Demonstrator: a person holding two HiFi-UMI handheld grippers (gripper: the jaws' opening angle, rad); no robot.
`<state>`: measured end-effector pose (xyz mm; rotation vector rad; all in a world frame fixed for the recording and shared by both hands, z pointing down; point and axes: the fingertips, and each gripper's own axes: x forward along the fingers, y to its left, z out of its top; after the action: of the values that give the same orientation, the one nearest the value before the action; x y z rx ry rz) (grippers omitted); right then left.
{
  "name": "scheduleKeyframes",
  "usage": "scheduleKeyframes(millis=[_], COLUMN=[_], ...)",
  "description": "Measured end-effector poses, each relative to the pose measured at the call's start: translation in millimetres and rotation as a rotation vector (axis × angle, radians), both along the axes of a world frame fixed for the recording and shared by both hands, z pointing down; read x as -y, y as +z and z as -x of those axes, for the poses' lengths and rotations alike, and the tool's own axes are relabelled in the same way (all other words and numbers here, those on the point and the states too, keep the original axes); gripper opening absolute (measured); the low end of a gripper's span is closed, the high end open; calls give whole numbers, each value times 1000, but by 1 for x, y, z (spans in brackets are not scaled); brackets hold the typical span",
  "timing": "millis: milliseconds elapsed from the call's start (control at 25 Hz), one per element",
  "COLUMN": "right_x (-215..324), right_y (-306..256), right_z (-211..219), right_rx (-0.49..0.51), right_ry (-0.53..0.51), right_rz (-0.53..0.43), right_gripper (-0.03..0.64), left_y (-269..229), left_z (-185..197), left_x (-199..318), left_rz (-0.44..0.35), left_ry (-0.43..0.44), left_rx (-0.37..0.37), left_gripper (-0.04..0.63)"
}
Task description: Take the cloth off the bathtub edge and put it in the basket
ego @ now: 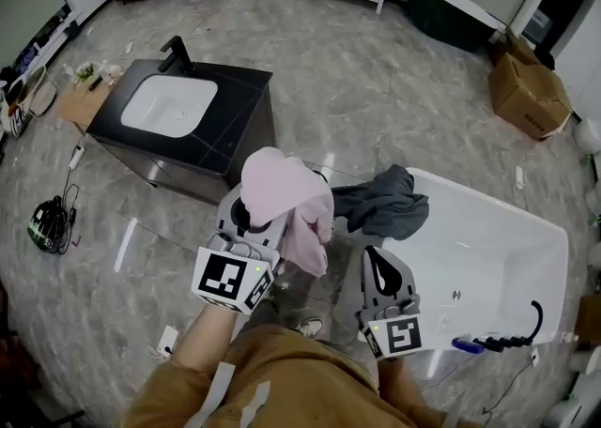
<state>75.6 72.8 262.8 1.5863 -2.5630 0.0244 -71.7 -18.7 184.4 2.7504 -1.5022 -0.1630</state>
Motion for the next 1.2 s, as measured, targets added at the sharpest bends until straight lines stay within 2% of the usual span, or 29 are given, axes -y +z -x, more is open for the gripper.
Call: scheduleKeyframes(millis=[280, 680, 1000, 1200], right_x=[35, 123, 175, 193], right_y=[-7, -22, -26, -23], right_z=[4, 42, 77, 78], right_rx=[-36, -70, -85, -95], right_ry=[37, 126, 184, 195], right_rz=[-17, -46, -58, -44], right_gripper=[6, 6, 6, 6], left_y=[2, 11, 34, 44], left_z=[12, 35, 57, 56], left_x=[25, 96, 146, 166], left_rz=[6, -18, 24, 42], left_ry=[40, 124, 183, 188], left_rx=[-22, 34, 27, 6], left_gripper=[166, 166, 166, 166])
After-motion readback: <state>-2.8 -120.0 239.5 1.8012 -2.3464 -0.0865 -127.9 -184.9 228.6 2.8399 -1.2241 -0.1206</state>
